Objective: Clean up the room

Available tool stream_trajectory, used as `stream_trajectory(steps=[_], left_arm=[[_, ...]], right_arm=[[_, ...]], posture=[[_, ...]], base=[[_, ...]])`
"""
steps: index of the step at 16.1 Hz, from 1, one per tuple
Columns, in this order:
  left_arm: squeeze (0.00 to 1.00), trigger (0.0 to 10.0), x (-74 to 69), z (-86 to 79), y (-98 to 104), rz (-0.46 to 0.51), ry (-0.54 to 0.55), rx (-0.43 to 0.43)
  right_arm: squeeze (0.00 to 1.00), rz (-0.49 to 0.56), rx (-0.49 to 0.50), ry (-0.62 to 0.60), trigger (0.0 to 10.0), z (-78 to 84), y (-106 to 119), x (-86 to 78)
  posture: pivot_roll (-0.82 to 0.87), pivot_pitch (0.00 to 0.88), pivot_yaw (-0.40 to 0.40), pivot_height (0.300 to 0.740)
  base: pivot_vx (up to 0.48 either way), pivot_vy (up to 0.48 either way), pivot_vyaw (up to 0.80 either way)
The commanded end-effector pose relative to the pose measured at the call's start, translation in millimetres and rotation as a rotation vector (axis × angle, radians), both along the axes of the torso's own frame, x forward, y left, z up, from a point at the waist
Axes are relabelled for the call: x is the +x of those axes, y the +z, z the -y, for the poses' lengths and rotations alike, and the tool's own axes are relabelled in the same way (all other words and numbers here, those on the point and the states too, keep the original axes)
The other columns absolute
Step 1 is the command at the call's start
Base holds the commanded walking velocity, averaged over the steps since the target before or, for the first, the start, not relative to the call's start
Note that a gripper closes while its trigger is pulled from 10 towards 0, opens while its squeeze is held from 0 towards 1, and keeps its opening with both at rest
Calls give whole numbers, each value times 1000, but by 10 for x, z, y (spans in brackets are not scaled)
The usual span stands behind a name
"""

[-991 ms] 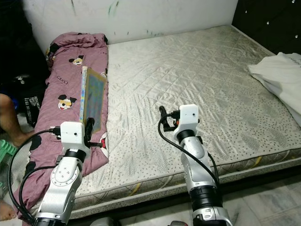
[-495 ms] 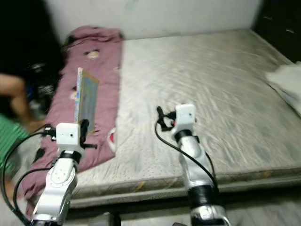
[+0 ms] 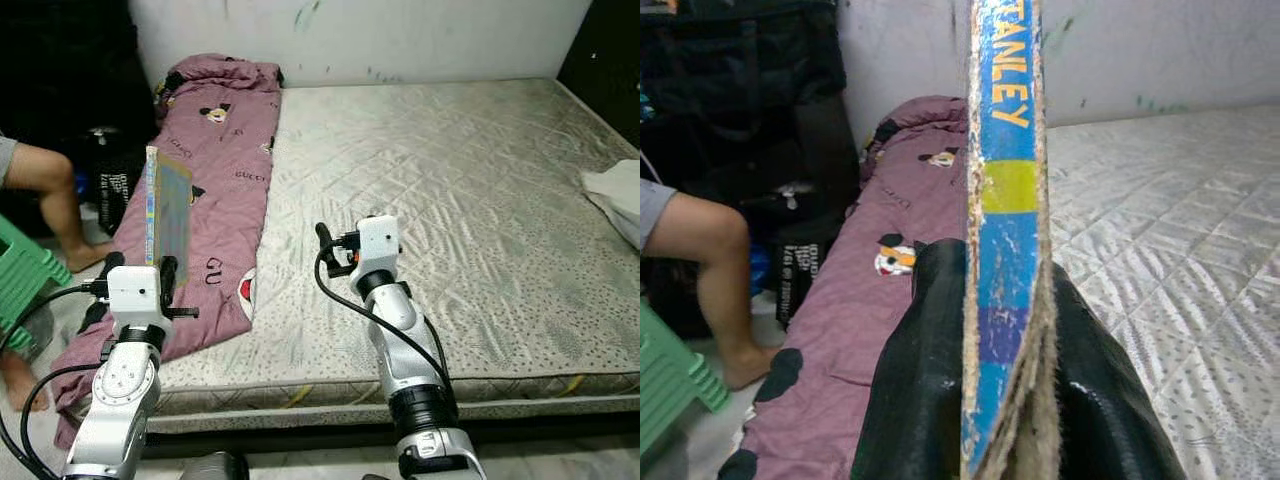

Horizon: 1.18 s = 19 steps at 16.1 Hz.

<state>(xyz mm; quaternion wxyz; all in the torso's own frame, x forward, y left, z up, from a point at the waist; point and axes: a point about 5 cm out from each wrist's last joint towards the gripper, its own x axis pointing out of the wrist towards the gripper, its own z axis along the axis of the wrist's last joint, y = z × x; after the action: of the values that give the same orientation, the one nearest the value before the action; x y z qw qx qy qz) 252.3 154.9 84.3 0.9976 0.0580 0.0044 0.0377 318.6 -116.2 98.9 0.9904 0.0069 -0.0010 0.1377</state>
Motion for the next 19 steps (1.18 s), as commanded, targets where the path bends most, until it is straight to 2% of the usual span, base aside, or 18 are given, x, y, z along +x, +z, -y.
stream_trajectory(steps=[1, 19], left_arm=[[0, 10000, 27, 8, 116, 46, -8, -5], [0, 10000, 38, 6, 142, 60, 3, -21]], right_arm=[[0, 8, -7, 16, 10000, -11, 32, 27], [0, 8, -28, 32, 10000, 26, 30, 36]], posture=[[-44, 9, 10, 740], [-47, 0, -9, 740]], base=[[0, -240, 0], [0, -313, 0]])
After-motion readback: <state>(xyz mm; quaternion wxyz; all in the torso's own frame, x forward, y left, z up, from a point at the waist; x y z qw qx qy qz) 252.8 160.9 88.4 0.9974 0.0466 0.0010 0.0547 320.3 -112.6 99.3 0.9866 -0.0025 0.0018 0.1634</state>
